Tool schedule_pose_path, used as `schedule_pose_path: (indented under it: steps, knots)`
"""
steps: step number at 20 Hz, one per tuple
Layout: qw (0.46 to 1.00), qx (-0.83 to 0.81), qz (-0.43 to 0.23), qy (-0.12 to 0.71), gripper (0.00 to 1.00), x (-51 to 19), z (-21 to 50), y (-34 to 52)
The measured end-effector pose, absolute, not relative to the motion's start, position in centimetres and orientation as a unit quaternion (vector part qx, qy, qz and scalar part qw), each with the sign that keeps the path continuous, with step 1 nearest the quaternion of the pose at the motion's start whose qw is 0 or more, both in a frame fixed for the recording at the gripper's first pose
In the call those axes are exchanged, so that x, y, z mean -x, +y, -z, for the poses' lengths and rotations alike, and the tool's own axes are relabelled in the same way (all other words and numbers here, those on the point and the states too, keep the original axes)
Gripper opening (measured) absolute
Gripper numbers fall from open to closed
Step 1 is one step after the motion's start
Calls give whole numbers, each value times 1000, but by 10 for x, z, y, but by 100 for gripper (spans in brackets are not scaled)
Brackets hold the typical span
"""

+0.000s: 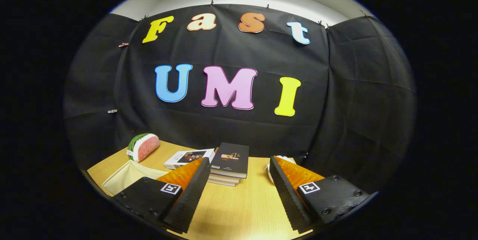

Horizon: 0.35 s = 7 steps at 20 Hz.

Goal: Open the storage box then place both shoes into the box .Put the left shoe in first, then the right shoe, with the right side of both shoes facing outward in a uniform manner.

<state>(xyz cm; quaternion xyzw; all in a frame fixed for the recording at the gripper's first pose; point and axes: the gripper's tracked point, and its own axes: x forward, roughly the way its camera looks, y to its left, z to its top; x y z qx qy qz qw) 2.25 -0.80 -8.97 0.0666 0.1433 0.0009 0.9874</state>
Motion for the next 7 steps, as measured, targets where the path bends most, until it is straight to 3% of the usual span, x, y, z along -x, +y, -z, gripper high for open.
schedule_pose_path:
  steps: [7]
  knots:
    - [986,-73,-38,143,98,-24,94,3]
